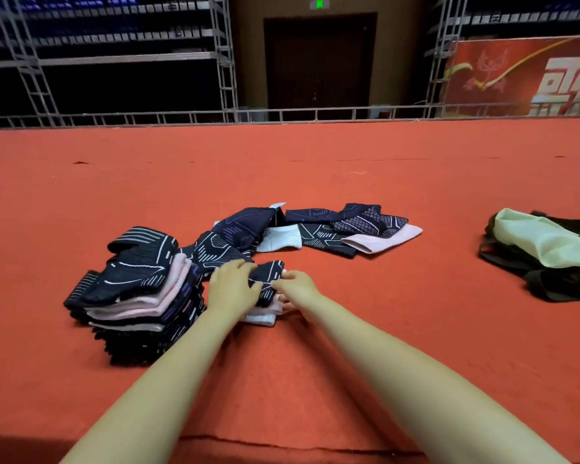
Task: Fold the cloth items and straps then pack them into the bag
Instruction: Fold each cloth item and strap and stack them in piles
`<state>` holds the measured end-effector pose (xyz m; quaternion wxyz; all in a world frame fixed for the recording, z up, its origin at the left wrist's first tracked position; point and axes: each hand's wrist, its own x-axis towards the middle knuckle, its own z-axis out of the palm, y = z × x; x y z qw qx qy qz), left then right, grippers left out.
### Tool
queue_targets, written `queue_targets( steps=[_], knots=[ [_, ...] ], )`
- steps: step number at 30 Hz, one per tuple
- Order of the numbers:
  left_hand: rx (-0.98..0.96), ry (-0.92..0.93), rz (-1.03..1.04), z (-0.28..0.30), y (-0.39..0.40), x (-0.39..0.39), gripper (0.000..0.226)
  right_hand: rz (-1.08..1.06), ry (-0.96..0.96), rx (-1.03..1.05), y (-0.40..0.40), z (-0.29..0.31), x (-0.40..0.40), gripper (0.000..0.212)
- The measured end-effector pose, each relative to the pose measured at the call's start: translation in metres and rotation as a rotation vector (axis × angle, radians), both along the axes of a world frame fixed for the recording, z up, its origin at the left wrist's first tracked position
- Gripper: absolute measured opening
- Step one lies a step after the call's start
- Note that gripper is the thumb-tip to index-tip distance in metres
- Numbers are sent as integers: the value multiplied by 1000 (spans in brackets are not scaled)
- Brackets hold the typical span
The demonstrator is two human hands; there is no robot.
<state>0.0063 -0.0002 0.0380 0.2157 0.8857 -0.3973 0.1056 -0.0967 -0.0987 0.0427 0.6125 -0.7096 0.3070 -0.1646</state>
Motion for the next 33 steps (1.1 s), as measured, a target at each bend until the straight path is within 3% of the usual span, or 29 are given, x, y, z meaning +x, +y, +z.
queue_targets(
  steps=[1,3,6,10,13,17,21,25,29,33],
  knots=[
    [39,25,-49,-9,-1,0,39,4,4,-63,-1,-4,-2,9],
    [39,26,-92,-22,-1,-3,35,27,27,-161,-6,-12,-9,25],
    [-13,26,-64,-24,-2,-3,33,34,58,-171,-23,-16,-26,30],
    [-265,307,-62,-1,-20,-19,23,-134,91,-159,-69,-17,-49,31],
    [-355,281,-163,14,-45,-39,19,-264,108,-238,-114,-15,-66,32],
    [-142,193,-201,13,-86,-40,25,-311,302,-672,-173,-14,-84,31],
    [90,209,-6,5,-88,1,31,-334,310,-854,-209,-22,-84,33],
    [93,190,31,-20,-73,8,25,-271,402,-946,-226,-36,-67,49],
    [-17,156,26,-22,-72,2,29,-259,492,-1058,-239,-42,-54,25],
    [-75,91,37,-21,-70,-5,27,-433,353,-1064,-235,-33,-59,20]
  ],
)
